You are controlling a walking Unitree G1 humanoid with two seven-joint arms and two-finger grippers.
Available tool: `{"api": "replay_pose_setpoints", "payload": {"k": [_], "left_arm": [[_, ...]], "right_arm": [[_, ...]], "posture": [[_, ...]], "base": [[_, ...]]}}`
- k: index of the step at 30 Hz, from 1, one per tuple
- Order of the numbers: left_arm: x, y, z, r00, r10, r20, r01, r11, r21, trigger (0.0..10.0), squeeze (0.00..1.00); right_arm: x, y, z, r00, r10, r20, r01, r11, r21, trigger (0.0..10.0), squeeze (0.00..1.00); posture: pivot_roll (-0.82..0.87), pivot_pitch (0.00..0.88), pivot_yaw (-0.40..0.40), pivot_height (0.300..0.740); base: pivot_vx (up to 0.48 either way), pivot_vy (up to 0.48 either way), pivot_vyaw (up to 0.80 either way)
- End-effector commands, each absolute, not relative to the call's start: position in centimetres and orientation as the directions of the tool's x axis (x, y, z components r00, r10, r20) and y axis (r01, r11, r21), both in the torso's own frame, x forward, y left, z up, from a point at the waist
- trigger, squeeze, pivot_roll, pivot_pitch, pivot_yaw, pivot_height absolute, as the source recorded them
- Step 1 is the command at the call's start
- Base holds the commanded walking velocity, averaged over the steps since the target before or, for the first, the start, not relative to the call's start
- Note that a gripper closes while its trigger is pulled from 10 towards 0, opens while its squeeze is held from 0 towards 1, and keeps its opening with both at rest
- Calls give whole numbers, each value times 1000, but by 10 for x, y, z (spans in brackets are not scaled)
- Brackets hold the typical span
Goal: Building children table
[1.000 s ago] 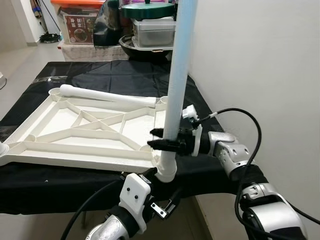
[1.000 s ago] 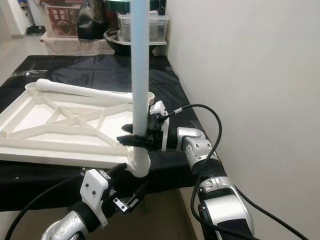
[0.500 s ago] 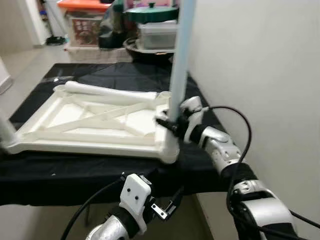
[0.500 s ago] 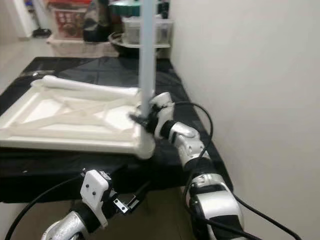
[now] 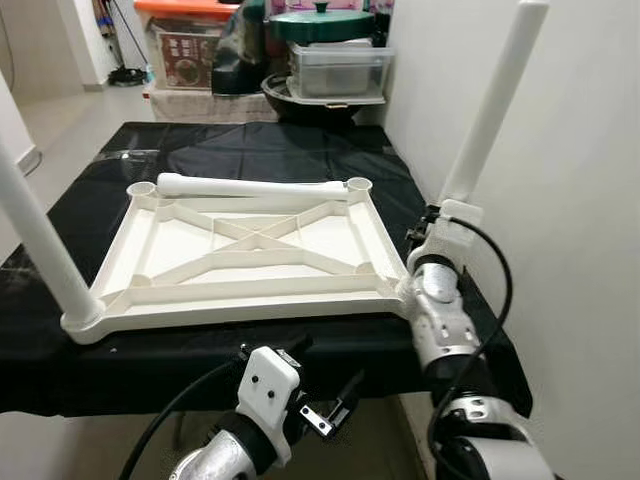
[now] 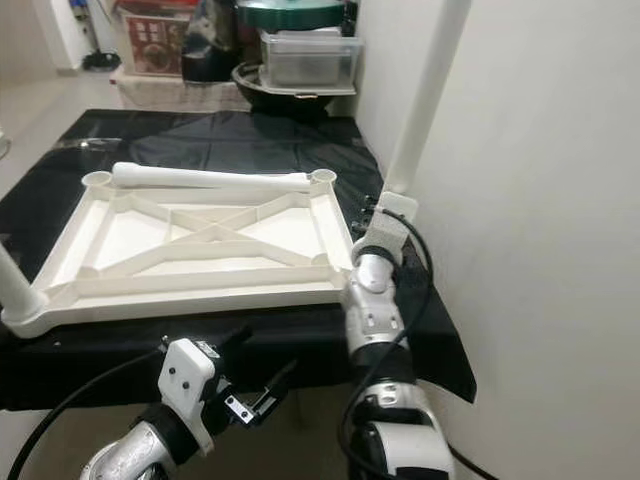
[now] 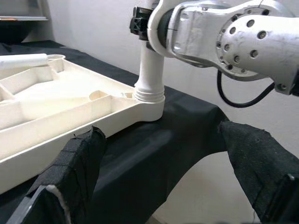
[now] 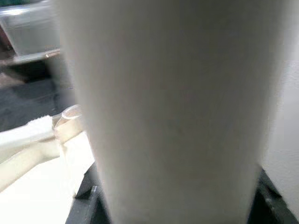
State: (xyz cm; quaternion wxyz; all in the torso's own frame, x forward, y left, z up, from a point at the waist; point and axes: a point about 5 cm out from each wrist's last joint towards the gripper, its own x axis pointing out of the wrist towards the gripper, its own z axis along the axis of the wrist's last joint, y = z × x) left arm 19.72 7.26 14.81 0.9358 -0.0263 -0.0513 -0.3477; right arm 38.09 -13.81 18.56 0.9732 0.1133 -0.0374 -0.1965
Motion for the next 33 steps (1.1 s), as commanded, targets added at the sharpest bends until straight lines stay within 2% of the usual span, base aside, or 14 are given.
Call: {"api": "replay_pose_setpoints", "payload": {"k": [1, 6, 7, 9, 12, 16, 19, 21, 22, 24, 25, 28, 32, 33], "left_arm": [[197, 73, 144, 752, -652, 97, 656, 755, -7, 10000, 0], [197, 74, 144, 752, -652, 96, 656, 755, -8, 10000, 0], [197, 74, 144, 751, -653, 97, 656, 754, -8, 10000, 0], [197, 73, 144, 751, -653, 96, 657, 754, -8, 10000, 0], [198, 73, 144, 750, -654, 97, 658, 753, -9, 10000, 0], [198, 72, 144, 749, -655, 98, 659, 752, -9, 10000, 0], [198, 71, 144, 746, -658, 102, 663, 749, -13, 10000, 0], [198, 71, 144, 743, -661, 102, 666, 746, -13, 10000, 0], [198, 71, 144, 743, -661, 102, 666, 746, -13, 10000, 0], [199, 71, 145, 742, -662, 103, 666, 746, -10, 10000, 0], [199, 71, 145, 742, -662, 103, 666, 746, -10, 10000, 0], [198, 72, 145, 746, -658, 105, 662, 749, -9, 10000, 0], [198, 73, 145, 747, -656, 104, 661, 751, -9, 10000, 0], [198, 73, 145, 748, -655, 104, 660, 752, -10, 10000, 0]], "right_arm": [[380, -131, 171, 933, -356, -48, 352, 878, 324, 10000, 1000], [383, -133, 186, 961, -269, 67, 234, 917, 322, 10000, 933], [385, -134, 190, 971, -221, 91, 178, 923, 341, 10000, 0], [385, -133, 194, 979, -165, 122, 113, 930, 351, 10000, 0], [385, -135, 207, 951, 166, 260, -243, 923, 299, 10000, 0], [383, -136, 207, 889, 372, 267, -440, 854, 276, 10000, 0], [368, -132, 199, 646, 733, 214, -761, 595, 259, 10000, 0], [361, -128, 195, 512, 840, 177, -852, 470, 231, 10000, 0], [361, -128, 195, 512, 840, 177, -852, 470, 231, 10000, 0], [354, -118, 189, 313, 947, 69, -943, 302, 140, 10000, 0], [354, -118, 189, 313, 947, 69, -943, 302, 140, 10000, 0], [353, -109, 192, 174, 984, 35, -977, 168, 130, 10000, 0], [353, -104, 195, 123, 992, 24, -986, 119, 119, 10000, 0], [354, -102, 197, 109, 994, 22, -988, 106, 114, 3490, 0]], "posture": [[137, 59, -55, 740], [130, 61, -52, 740], [128, 61, -51, 740], [127, 60, -50, 740], [126, 59, -54, 740], [123, 59, -50, 740], [123, 58, -50, 740], [124, 57, -46, 740], [124, 57, -46, 740], [132, 56, -48, 740], [132, 56, -48, 740], [143, 57, -57, 740], [143, 59, -54, 740], [144, 58, -58, 740]], "base": [[0, 0, 0], [0, 0, 0], [0, 0, 0], [0, 0, 0], [0, 0, 0], [0, 0, 0], [0, 0, 0], [0, 0, 0], [0, 0, 0], [0, 0, 0], [0, 0, 0], [0, 0, 0], [0, 0, 0], [0, 0, 0]]}}
